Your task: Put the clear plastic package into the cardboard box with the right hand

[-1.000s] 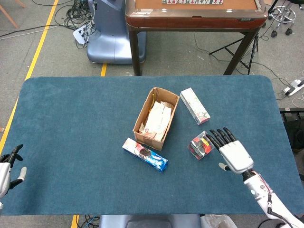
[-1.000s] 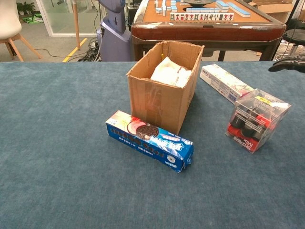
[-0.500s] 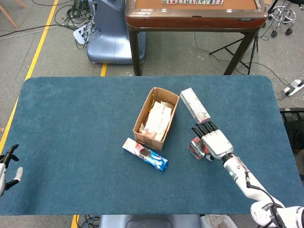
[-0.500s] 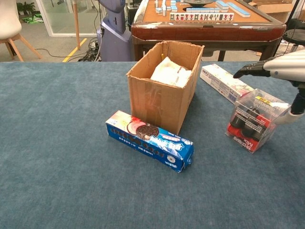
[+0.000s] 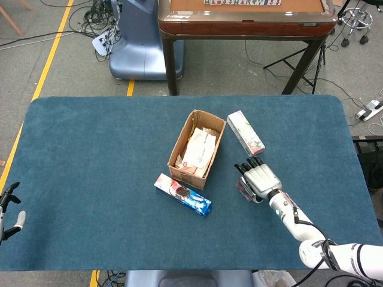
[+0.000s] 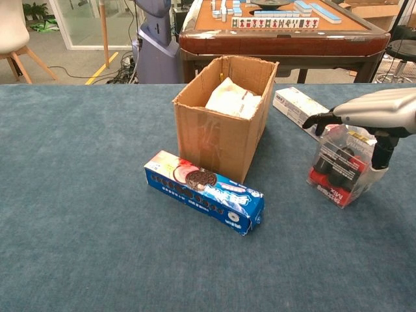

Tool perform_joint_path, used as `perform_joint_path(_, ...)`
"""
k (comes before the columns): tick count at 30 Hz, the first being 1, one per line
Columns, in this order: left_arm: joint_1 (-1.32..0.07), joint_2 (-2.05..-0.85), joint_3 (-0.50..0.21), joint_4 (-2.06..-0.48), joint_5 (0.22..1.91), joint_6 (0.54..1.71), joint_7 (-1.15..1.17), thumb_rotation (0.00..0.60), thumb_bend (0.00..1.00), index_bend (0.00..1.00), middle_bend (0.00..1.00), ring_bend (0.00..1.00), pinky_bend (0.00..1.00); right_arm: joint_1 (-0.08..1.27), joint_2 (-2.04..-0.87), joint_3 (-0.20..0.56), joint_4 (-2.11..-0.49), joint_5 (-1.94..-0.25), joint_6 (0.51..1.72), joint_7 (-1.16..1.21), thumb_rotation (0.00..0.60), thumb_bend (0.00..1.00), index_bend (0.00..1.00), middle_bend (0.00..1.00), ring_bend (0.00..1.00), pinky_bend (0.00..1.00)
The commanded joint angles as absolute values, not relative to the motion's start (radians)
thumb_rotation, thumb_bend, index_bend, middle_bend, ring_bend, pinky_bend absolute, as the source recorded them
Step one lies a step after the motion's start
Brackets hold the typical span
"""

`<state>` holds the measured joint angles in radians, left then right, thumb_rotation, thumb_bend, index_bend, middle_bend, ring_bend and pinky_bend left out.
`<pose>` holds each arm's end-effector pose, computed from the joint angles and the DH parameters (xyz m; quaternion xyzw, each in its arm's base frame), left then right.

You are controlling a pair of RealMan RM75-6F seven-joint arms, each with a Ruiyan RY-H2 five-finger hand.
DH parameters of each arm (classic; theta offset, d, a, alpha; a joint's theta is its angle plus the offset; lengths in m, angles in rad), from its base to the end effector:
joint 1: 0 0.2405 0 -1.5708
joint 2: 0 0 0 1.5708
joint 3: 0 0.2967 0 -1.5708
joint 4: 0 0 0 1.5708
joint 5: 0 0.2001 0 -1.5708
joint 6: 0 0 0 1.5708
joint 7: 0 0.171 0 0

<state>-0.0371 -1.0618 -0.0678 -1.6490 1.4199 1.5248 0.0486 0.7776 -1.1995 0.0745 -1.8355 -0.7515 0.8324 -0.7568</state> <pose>-0.3564 0.1960 0.2173 -0.5616 -0.3807 -0.3581 0.6415 -0.2069 -0.3589 0.0514 0.8134 -0.3546 0.1691 0.4290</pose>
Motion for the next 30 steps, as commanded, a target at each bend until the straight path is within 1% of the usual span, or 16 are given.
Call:
perform_joint_path(1, -0.037, -1.061, -0.068, -1.649, 1.419, 1.524, 0.049, 0.600, 0.39, 0.13, 0.43, 0.34, 0.48, 0.784, -1.206, 0.063, -1.830, -0.753, 0.849, -0.752, 0.600, 0.00, 0.16, 0.36, 0.26, 0.07)
perform_joint_path(3, -0.037, -1.061, -0.067, -1.649, 1.420, 1.523, 0.048, 0.600, 0.39, 0.13, 0.43, 0.34, 0.48, 0.785, -1.208, 0.056, -1.829, -0.761, 0.864, -0.744, 0.600, 0.00, 0.24, 0.43, 0.34, 0.15)
perform_joint_path(5, -0.037, -1.061, -0.067, -1.650, 1.421, 1.523, 0.049, 0.600, 0.39, 0.13, 0.43, 0.34, 0.48, 0.785, -1.208, 0.050, -1.832, -0.772, 0.876, -0.737, 0.600, 0.00, 0.30, 0.47, 0.38, 0.20)
perform_joint_path(9, -0.037, -1.062, -0.068, -1.649, 1.420, 1.522, 0.049, 0.600, 0.39, 0.13, 0.43, 0.34, 0.48, 0.782, -1.194, 0.042, -1.850, -0.798, 0.897, -0.713, 0.600, 0.00, 0.35, 0.52, 0.44, 0.27)
perform_joint_path(13, -0.038, -1.062, -0.068, -1.649, 1.418, 1.517, 0.050, 0.600, 0.39, 0.13, 0.43, 0.34, 0.48, 0.776, -1.161, 0.042, -1.894, -0.833, 0.921, -0.690, 0.600, 0.00, 0.36, 0.53, 0.45, 0.27)
perform_joint_path(20, -0.039, -1.061, -0.069, -1.649, 1.415, 1.514, 0.049, 0.600, 0.39, 0.13, 0.43, 0.34, 0.48, 0.761, -1.046, 0.068, -2.065, -0.936, 0.986, -0.648, 0.600, 0.00, 0.36, 0.53, 0.45, 0.27)
perform_joint_path(25, -0.037, -1.061, -0.071, -1.651, 1.413, 1.516, 0.049, 0.600, 0.39, 0.13, 0.43, 0.34, 0.48, 0.753, -0.960, 0.112, -2.192, -1.017, 1.046, -0.621, 0.600, 0.00, 0.38, 0.53, 0.45, 0.27)
perform_joint_path(27, -0.037, -1.060, -0.070, -1.653, 1.414, 1.518, 0.050, 0.600, 0.39, 0.13, 0.43, 0.34, 0.48, 0.750, -0.945, 0.138, -2.220, -1.049, 1.076, -0.604, 0.600, 0.00, 0.40, 0.53, 0.45, 0.27)
perform_joint_path(30, -0.036, -1.060, -0.068, -1.654, 1.420, 1.518, 0.054, 0.600, 0.39, 0.13, 0.43, 0.34, 0.48, 0.747, -0.957, 0.175, -2.232, -1.091, 1.128, -0.585, 0.600, 0.00, 0.40, 0.53, 0.45, 0.27)
